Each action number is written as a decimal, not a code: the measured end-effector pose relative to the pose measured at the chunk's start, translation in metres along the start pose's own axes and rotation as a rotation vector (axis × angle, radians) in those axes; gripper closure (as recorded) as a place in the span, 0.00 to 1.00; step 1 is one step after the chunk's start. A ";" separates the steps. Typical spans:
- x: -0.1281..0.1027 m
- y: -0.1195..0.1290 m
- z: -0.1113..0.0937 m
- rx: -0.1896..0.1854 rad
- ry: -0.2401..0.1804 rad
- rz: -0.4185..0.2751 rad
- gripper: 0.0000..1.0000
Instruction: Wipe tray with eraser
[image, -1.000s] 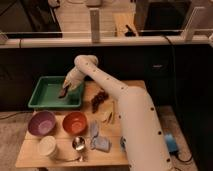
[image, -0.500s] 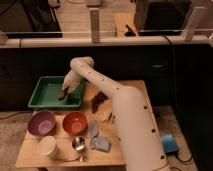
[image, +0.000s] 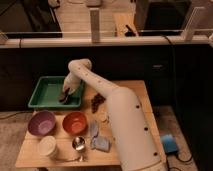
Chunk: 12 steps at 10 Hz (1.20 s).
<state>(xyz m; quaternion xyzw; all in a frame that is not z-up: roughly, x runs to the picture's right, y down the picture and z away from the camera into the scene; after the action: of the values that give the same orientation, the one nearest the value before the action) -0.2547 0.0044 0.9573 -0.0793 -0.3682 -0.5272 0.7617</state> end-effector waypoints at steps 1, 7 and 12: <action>0.002 0.002 0.002 -0.005 -0.002 0.009 0.81; 0.034 0.010 -0.003 -0.007 0.021 0.093 0.81; 0.026 -0.017 0.004 0.026 0.002 0.060 0.81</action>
<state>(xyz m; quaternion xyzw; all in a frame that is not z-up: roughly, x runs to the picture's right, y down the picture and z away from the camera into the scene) -0.2671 -0.0206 0.9722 -0.0798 -0.3718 -0.4996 0.7784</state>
